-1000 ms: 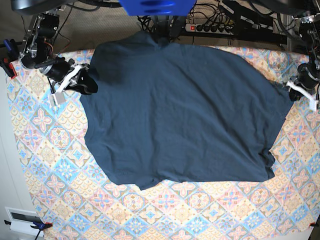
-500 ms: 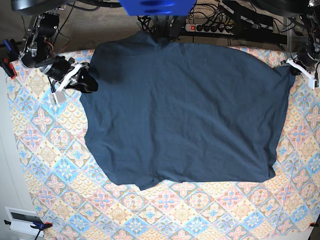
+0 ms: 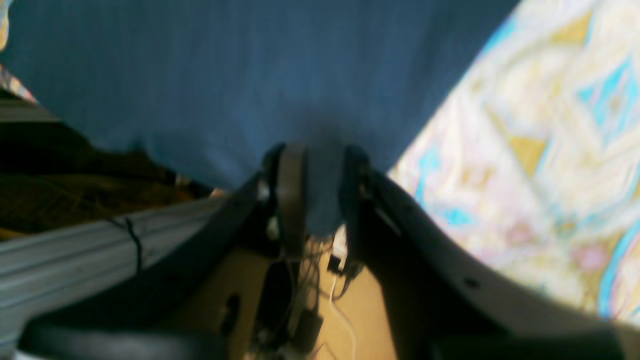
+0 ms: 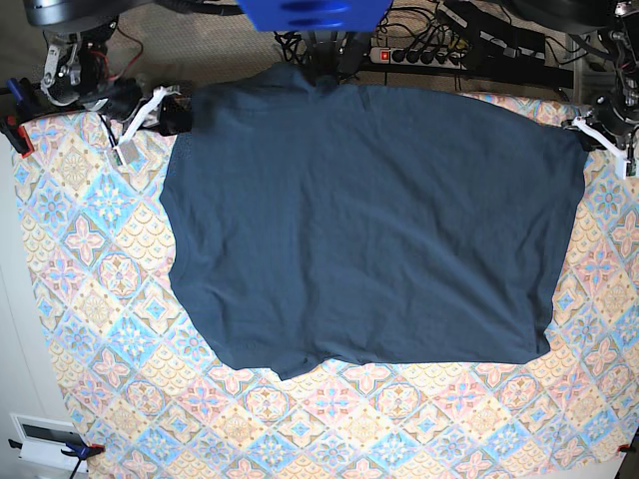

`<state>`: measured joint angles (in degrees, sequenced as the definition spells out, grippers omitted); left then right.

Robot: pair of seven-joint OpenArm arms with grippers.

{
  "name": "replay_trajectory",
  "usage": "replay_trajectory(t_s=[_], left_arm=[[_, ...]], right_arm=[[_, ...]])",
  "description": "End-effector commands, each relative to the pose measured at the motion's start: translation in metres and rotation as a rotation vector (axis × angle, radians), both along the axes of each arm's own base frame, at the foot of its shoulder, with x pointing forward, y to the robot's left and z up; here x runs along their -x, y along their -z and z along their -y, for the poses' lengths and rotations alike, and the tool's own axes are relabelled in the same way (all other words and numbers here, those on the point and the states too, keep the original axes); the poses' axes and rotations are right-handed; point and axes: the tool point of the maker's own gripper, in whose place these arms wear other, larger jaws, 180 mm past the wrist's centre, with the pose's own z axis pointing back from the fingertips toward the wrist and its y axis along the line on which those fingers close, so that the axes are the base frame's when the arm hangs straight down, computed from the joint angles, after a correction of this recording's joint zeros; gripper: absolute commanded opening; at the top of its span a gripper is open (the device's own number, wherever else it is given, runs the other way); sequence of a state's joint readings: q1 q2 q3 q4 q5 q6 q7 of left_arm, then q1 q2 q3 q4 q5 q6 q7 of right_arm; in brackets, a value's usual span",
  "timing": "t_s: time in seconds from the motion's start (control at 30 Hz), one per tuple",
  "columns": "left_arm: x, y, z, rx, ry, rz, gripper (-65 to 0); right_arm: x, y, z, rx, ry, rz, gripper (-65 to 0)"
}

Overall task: Layout the t-shirt on the table in an organized manner, then fold the t-shirt properly
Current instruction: 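Pull the shoulder corner outward with the left gripper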

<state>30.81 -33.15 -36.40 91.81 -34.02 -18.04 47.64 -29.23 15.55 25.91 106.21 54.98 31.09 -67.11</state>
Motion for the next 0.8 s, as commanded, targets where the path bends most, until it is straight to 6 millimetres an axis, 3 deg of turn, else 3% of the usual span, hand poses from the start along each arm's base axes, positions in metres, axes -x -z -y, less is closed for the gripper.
replay_trajectory(t_s=[0.0, 0.1, 0.3, 0.6, 0.77], left_arm=[[-0.008, -0.012, -0.007, -0.031, 0.013, 0.029, -47.3], [-0.008, -0.012, -0.006, -0.029, 0.013, 0.029, -47.3], [-0.011, -0.005, -0.003, -0.001, -0.015, 0.042, -47.3], [-0.006, 0.001, -0.008, 0.006, -0.035, 0.025, -47.3], [-0.006, 0.000, -0.009, 0.003, -0.035, 0.025, -47.3]], right_arm=[[-0.004, -0.011, 0.000, -0.005, -0.007, 0.043, -52.2], [0.005, -0.007, 0.000, -0.005, -0.007, 0.017, -50.7], [0.011, -0.003, 0.000, -0.002, -0.015, -0.009, -41.6], [0.014, 0.000, 0.000, -0.001, -0.019, -0.028, -41.5], [0.022, 0.016, -0.002, -0.034, -0.002, -0.080, -41.5]])
